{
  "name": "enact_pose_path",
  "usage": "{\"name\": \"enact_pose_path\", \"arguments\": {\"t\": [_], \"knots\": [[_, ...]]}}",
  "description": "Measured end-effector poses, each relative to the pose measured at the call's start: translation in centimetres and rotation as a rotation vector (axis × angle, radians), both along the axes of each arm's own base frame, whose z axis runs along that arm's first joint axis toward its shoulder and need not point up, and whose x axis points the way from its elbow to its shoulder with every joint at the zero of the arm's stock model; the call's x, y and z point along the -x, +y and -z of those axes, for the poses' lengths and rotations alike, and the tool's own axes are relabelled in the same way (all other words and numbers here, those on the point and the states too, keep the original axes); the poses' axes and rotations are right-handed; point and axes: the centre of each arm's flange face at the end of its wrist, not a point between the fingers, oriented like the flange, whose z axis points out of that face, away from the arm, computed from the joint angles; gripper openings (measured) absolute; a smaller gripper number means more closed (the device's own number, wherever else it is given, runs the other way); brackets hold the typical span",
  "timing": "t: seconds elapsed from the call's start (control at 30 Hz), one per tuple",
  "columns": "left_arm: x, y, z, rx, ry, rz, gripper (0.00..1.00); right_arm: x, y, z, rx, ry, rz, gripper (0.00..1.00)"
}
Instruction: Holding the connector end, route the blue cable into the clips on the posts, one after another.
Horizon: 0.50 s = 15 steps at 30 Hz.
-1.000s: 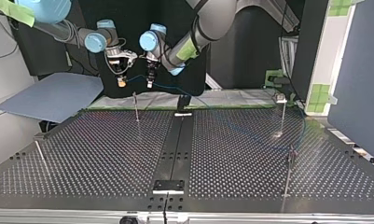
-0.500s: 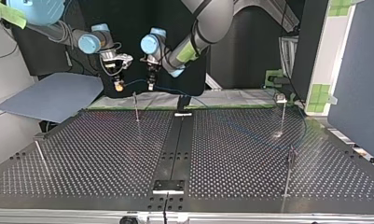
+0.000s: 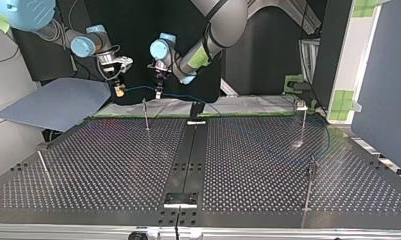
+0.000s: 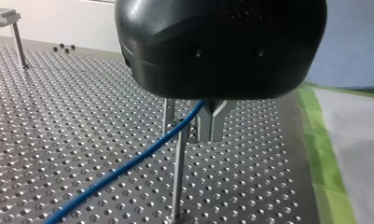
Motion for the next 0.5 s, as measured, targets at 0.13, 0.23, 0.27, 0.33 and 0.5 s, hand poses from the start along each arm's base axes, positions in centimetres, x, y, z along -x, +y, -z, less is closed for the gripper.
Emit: {"name": "enact_pose_path", "arguments": {"t": [0.13,0.23,0.27,0.33,0.5], "knots": [[-0.5,-0.2,-0.3,0.016,-0.012,0.003,0.00,-0.1,0.3,0.7,-0.011,-0.014,-0.029,0.00],[-0.8,-0.4,-0.6,0.026,-0.020,0.007,0.00,0.0,0.6,1.8,-0.025,-0.018,-0.039,0.00],[-0.9,-0.5,-0.7,0.028,-0.022,0.007,0.00,0.0,0.6,2.2,-0.030,-0.017,-0.041,0.00],[-1.0,-0.6,-0.9,0.032,-0.025,0.008,0.00,0.1,0.7,2.7,-0.038,-0.016,-0.042,0.00],[-1.1,-0.7,-1.0,0.036,-0.028,0.011,0.00,0.3,0.3,3.1,-0.051,-0.013,-0.034,0.00]]}}
